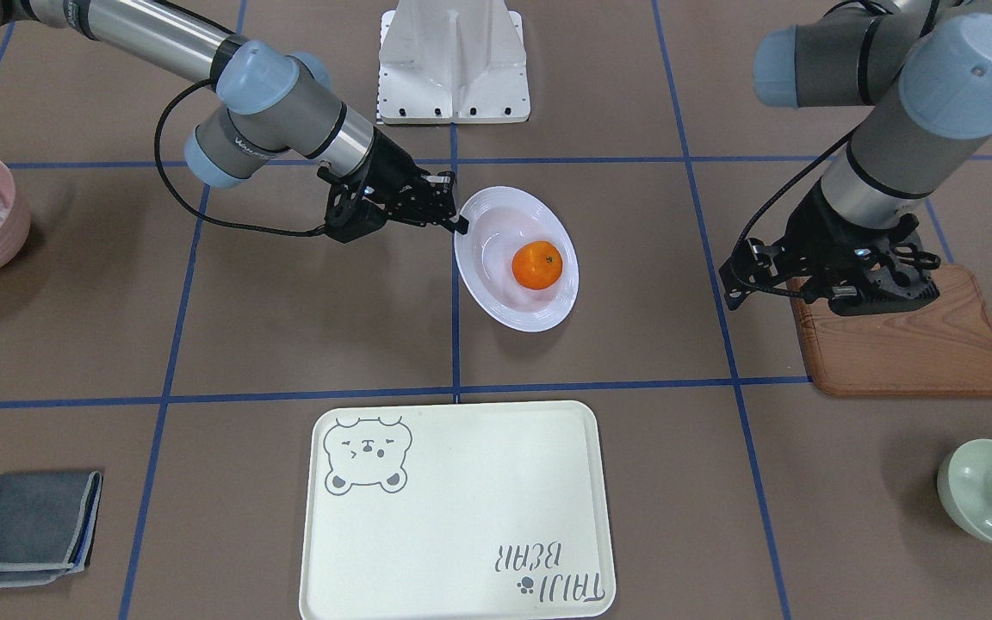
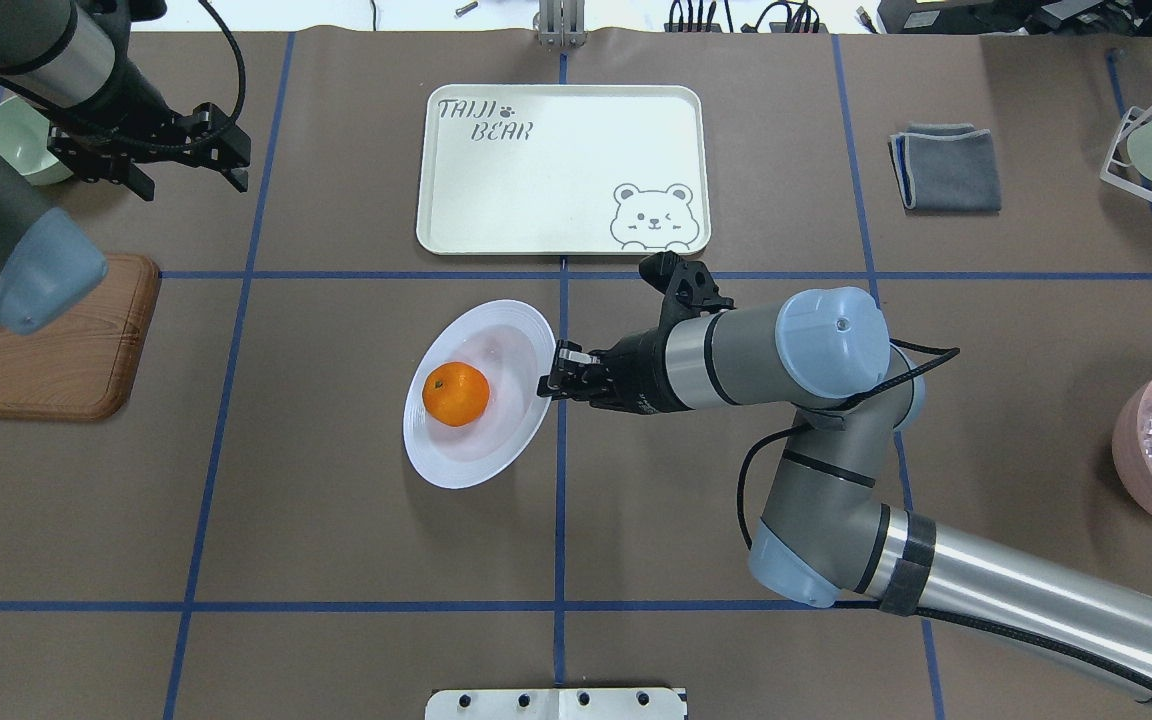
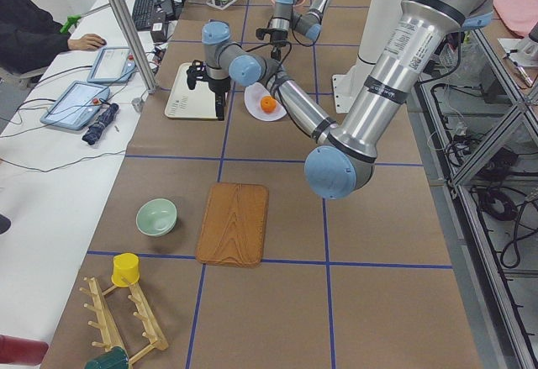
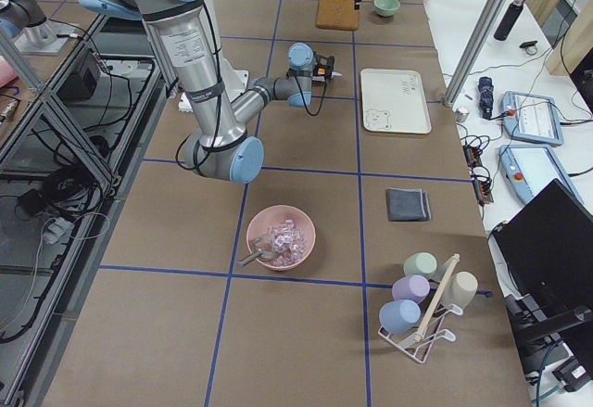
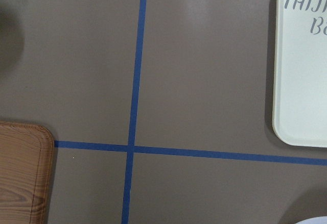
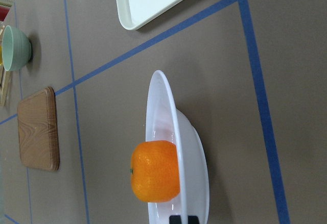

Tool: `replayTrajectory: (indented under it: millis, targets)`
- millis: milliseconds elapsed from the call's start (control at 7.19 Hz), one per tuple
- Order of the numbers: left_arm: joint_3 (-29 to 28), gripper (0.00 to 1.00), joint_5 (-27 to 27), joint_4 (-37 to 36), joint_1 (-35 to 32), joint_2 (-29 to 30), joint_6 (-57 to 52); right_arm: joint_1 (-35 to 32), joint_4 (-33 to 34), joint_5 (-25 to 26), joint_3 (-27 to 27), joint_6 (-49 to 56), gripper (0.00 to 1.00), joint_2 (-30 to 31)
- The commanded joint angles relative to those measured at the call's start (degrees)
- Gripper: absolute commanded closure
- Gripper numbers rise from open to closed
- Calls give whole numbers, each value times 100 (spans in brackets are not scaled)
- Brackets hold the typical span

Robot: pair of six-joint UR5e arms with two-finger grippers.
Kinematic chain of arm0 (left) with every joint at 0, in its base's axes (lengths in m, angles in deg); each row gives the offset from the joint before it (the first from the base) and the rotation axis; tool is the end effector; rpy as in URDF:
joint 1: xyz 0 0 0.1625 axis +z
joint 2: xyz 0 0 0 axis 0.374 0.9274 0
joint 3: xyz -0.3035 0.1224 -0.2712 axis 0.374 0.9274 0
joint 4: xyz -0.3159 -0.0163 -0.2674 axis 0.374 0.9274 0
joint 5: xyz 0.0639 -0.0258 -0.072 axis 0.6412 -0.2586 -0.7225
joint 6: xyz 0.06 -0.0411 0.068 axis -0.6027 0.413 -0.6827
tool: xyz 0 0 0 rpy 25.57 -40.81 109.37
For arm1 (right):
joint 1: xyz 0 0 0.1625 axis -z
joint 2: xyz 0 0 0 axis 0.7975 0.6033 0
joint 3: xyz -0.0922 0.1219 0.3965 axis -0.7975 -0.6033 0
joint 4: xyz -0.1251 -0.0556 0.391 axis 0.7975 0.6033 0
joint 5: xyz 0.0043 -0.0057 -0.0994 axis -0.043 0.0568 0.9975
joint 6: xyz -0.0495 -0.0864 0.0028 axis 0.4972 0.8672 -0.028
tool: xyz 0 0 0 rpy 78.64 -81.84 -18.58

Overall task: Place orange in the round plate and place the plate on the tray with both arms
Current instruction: 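Lift the plate with the orange and carry it toward the cream tray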

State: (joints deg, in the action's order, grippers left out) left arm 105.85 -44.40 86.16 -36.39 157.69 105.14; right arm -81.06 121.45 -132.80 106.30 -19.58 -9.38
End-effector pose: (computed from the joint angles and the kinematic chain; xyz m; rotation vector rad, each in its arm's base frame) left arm 0.2641 -0.5727 0.2899 0.0678 0.8473 -0.1119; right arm -0.5268 -0.3953 0.2345 0.0012 -1.5477 0.2333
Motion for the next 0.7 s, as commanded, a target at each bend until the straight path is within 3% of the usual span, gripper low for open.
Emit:
replayTrajectory:
  millis: [0, 556]
  targets:
    - [-4, 2, 0, -6, 0, 0, 0, -93, -308, 0, 5, -281, 100, 5]
    - [-30, 2, 18, 3, 9, 9, 0, -242, -1204, 9, -12, -660, 100, 189]
